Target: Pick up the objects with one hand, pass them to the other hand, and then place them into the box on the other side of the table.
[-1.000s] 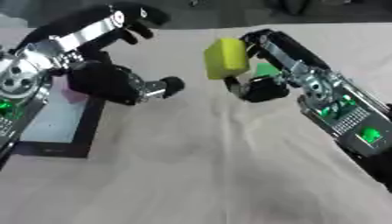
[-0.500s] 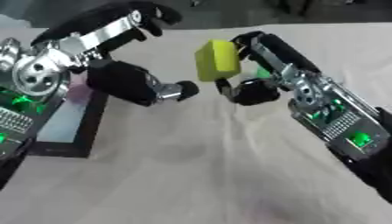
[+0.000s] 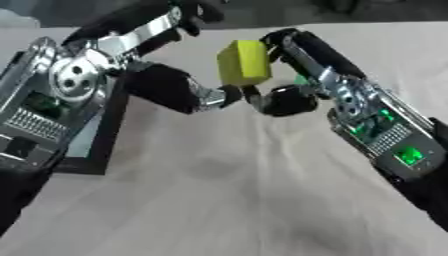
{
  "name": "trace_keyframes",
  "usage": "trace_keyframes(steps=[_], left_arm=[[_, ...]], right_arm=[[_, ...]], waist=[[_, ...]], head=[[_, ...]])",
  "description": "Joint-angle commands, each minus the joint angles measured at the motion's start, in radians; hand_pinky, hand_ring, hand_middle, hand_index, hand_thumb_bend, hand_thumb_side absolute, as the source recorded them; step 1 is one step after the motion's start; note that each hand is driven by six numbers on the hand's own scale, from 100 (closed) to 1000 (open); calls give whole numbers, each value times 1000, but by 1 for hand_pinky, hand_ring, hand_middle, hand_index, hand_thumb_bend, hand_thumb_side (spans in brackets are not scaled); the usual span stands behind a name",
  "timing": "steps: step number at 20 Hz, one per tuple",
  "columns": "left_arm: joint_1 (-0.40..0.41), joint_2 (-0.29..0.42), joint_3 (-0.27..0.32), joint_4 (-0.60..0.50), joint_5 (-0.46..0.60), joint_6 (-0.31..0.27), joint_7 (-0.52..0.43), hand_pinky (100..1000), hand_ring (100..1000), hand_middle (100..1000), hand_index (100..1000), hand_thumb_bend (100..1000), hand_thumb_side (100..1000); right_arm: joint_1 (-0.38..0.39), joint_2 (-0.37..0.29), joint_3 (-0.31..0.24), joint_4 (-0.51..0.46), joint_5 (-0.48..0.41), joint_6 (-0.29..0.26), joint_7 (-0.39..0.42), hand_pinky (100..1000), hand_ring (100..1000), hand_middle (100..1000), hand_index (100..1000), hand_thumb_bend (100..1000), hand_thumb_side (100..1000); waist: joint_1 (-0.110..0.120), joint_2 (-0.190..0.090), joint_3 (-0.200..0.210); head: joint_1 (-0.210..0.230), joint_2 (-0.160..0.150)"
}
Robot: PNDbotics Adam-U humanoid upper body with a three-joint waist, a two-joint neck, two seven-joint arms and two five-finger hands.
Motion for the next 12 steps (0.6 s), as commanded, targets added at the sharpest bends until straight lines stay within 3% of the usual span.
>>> trace_keyframes(steps=[1,6,12], left_arm=[[-26,-1,-3,8,-8,4,-21,869,874,882,926,517,401],[-32,-10,-13,29,-18,-2,-46,870,876,884,928,514,393],[-35,-22,-12,38,-34,17,-13,853,863,872,917,394,366]], right_arm=[[-23,-2,-7,-28,9,1,10,824,766,725,598,100,100],[-26,2,-8,-44,11,4,18,825,766,727,599,100,100],[-25,3,-10,-58,15,6,28,823,765,727,599,100,100]], waist=[[11,-44,-1],[11,-44,-3],[11,-43,-3]], head=[[3,7],[3,13],[5,5]])
